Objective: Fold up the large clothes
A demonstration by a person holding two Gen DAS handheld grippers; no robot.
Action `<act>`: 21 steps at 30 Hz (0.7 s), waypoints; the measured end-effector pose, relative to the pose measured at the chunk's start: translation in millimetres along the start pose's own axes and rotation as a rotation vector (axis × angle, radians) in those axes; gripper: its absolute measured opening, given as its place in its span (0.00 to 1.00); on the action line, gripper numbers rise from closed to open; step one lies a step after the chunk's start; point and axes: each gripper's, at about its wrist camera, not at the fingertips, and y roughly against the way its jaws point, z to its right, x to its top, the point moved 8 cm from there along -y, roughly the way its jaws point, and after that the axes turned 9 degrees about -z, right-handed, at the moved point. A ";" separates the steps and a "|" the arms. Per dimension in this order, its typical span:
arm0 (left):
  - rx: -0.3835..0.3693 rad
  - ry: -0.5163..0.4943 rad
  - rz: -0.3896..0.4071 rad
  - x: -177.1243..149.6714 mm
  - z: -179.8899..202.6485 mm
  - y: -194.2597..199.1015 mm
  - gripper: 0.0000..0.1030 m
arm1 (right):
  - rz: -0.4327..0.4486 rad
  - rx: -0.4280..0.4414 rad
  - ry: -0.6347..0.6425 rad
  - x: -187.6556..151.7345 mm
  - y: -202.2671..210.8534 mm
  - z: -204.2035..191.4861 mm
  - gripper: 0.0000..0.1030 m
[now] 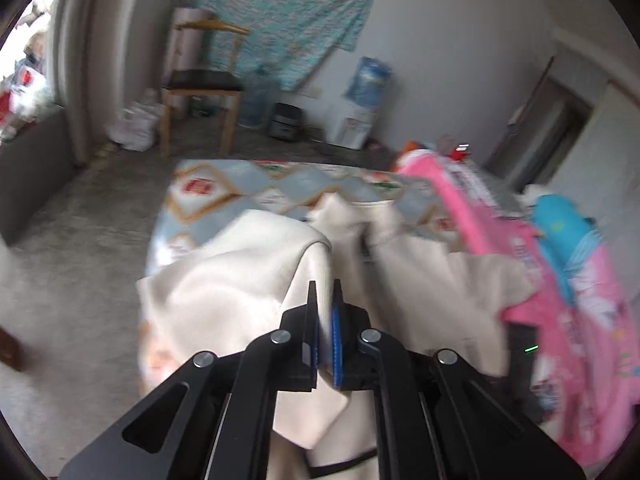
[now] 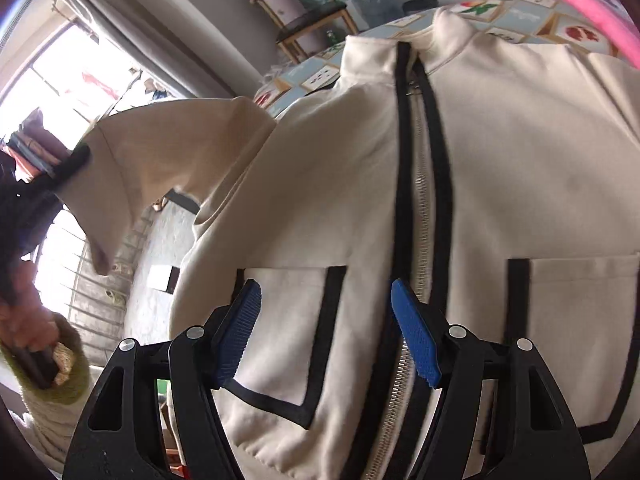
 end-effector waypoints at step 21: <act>0.213 0.001 -0.161 -87.9 -8.5 -60.0 0.41 | 0.018 0.271 -0.186 -19.8 33.3 49.6 0.62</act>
